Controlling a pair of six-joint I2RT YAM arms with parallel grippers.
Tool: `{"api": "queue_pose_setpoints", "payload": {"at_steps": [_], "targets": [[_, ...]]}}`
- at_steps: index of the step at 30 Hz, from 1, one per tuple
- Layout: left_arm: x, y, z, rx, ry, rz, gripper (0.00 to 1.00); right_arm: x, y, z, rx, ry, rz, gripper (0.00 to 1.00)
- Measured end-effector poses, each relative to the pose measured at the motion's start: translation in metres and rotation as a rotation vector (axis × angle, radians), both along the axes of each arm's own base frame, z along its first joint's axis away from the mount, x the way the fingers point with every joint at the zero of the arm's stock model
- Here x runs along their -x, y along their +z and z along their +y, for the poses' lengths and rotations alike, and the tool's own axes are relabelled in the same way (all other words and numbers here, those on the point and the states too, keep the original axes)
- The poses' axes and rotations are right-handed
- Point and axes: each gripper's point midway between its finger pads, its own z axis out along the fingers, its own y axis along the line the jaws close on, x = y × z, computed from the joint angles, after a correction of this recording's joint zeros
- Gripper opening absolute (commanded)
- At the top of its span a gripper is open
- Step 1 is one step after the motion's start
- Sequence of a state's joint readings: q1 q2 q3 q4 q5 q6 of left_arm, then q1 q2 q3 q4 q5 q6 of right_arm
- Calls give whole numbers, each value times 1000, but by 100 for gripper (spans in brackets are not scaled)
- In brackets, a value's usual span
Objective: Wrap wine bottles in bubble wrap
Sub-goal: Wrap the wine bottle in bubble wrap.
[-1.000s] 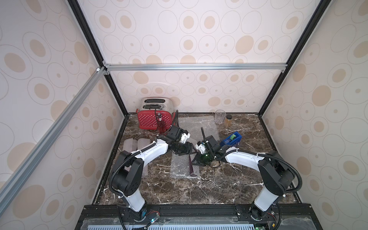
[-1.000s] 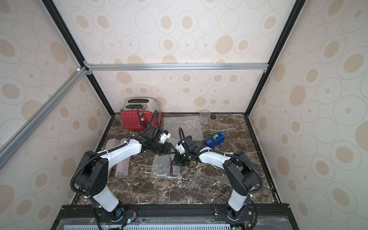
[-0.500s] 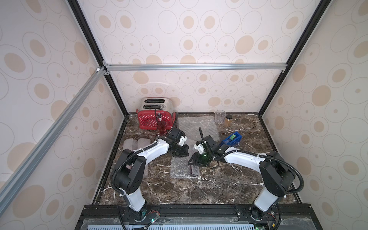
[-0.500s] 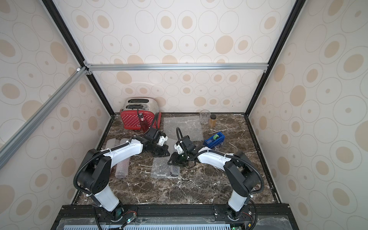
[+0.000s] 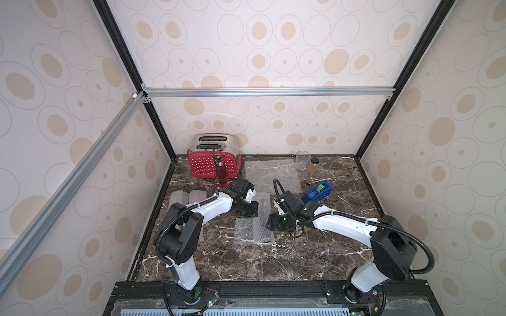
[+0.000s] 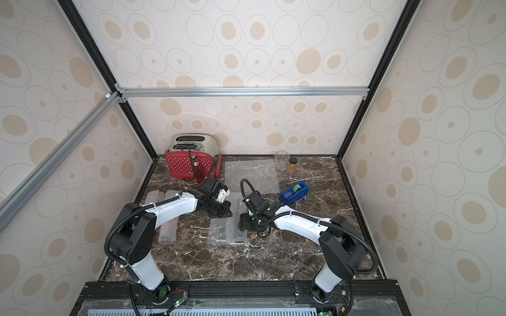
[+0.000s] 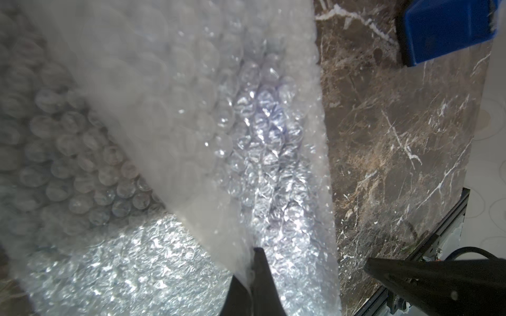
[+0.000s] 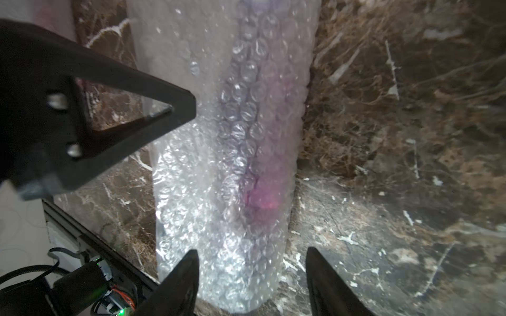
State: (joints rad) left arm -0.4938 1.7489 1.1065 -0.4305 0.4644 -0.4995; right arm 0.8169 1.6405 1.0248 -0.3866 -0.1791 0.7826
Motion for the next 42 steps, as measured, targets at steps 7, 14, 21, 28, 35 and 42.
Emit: {"api": "queue_pose_setpoints", "payload": {"at_steps": [7,14,21,28,35,42], "targets": [[-1,-10,6,-38,4,1,28,-1,-18,23,6,22,16,64],[-7,-10,30,-102,53,-16,42,-2,-21,30,3,21,19,60],[-3,13,47,-86,88,-77,33,-2,-21,29,12,24,21,60],[6,-3,27,-33,36,-18,17,-1,-20,27,25,36,18,61],[24,-35,4,-26,-33,84,11,-1,-21,25,31,40,21,65],[24,-36,-6,3,-49,101,10,-1,-22,24,46,27,37,65]]}}
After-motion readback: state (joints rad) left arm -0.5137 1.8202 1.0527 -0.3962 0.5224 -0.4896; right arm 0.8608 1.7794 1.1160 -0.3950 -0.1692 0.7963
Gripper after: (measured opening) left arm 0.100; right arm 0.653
